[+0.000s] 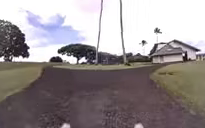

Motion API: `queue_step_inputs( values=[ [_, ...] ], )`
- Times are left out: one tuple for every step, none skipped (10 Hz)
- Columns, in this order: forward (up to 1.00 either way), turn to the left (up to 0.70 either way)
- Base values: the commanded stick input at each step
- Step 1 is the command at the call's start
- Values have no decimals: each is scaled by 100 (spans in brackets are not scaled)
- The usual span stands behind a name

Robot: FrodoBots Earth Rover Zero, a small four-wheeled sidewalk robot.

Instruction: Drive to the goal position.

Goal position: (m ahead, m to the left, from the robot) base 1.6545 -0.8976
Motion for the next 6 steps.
queue_step_inputs(
  values=[
    [70,0],
    [70,0],
    [70,0],
    [70,0],
    [70,0],
    [70,0]
  ],
)
